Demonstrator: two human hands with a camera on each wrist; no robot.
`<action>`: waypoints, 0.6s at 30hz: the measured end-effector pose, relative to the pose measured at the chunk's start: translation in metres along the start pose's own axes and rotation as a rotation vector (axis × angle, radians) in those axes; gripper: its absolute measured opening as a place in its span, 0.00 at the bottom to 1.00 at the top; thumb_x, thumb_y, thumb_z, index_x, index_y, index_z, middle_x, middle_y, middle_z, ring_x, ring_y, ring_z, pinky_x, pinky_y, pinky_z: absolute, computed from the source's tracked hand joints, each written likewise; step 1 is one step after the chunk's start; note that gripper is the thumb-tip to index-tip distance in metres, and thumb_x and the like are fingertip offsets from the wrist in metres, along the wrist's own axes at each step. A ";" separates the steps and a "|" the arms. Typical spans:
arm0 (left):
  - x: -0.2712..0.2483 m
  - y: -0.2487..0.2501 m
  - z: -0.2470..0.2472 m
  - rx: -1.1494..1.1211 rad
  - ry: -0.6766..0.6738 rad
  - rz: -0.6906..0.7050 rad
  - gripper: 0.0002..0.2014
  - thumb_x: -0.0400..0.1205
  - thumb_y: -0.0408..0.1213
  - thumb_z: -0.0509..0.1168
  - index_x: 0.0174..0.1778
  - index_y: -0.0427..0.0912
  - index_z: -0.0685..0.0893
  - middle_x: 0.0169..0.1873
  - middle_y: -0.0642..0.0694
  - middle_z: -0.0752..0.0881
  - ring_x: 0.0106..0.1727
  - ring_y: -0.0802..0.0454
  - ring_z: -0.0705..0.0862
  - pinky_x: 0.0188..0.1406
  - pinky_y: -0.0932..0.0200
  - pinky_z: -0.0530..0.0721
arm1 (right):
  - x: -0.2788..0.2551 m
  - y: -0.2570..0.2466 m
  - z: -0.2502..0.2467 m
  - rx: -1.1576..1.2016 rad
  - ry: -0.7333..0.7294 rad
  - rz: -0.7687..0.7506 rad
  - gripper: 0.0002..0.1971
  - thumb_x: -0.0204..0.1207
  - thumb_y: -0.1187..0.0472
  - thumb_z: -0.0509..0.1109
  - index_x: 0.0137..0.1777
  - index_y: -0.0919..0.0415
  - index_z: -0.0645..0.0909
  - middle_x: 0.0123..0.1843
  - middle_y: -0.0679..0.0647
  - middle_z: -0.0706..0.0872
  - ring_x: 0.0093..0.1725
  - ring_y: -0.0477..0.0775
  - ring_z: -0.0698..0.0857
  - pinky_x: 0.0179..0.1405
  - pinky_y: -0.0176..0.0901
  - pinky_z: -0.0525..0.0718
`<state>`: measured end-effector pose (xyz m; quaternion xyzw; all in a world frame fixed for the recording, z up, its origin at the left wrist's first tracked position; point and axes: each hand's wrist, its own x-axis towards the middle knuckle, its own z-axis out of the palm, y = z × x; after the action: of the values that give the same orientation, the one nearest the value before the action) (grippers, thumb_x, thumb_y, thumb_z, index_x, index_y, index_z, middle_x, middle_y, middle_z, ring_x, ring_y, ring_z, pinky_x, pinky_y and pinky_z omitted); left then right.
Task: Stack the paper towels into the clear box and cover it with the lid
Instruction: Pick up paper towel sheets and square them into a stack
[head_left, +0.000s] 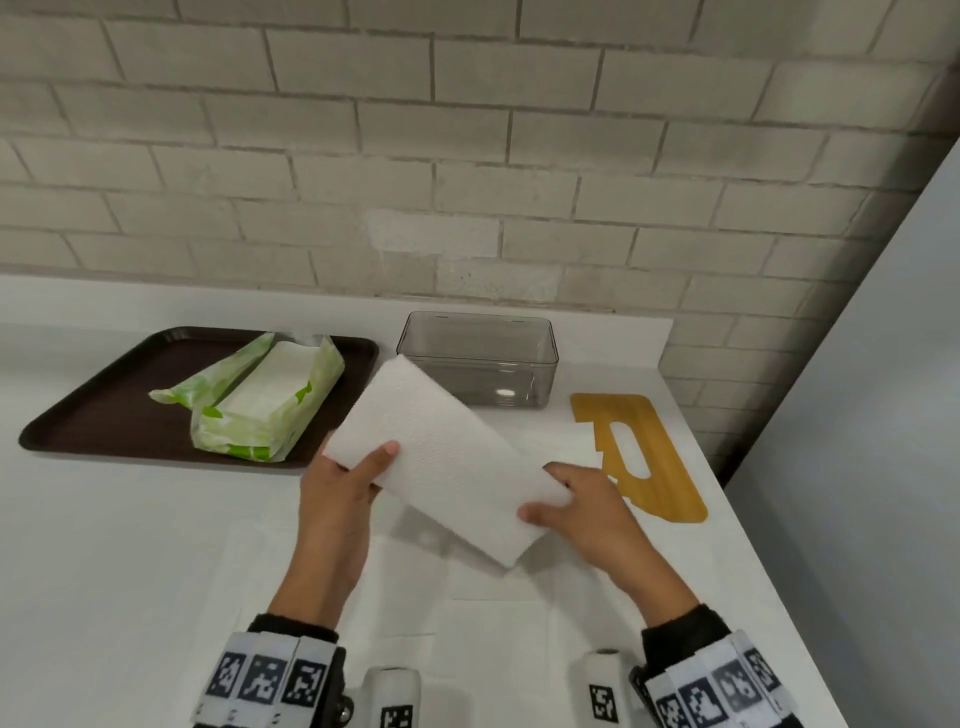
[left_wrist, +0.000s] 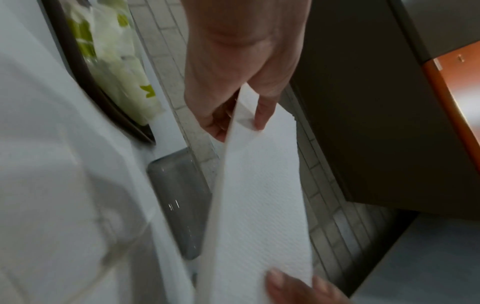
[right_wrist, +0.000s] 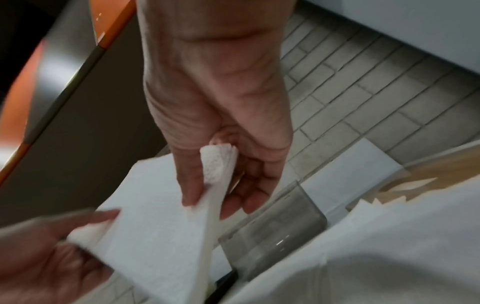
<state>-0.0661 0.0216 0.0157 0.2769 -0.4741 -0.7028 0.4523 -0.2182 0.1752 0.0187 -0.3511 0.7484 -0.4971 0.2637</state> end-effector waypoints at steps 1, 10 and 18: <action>0.002 0.001 -0.005 0.017 0.012 0.000 0.16 0.77 0.22 0.66 0.52 0.48 0.82 0.46 0.54 0.89 0.49 0.57 0.87 0.47 0.62 0.84 | 0.001 -0.001 -0.006 0.102 0.043 -0.017 0.06 0.70 0.67 0.76 0.42 0.57 0.83 0.40 0.45 0.88 0.41 0.46 0.87 0.37 0.31 0.82; 0.004 -0.010 -0.012 0.305 -0.040 -0.084 0.16 0.80 0.23 0.63 0.61 0.42 0.80 0.53 0.46 0.86 0.55 0.49 0.83 0.53 0.58 0.78 | 0.007 -0.003 0.007 0.391 0.312 -0.156 0.12 0.75 0.71 0.69 0.43 0.51 0.77 0.42 0.50 0.82 0.41 0.45 0.81 0.43 0.35 0.79; 0.002 -0.042 -0.011 0.413 0.017 -0.223 0.11 0.81 0.22 0.58 0.49 0.41 0.81 0.46 0.43 0.85 0.49 0.43 0.82 0.41 0.58 0.78 | 0.012 0.031 0.019 0.294 0.228 0.179 0.17 0.76 0.71 0.67 0.60 0.53 0.78 0.54 0.49 0.85 0.53 0.49 0.83 0.52 0.39 0.78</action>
<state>-0.0740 0.0211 -0.0268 0.4203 -0.5705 -0.6340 0.3097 -0.2199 0.1629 -0.0172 -0.1824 0.7209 -0.6122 0.2689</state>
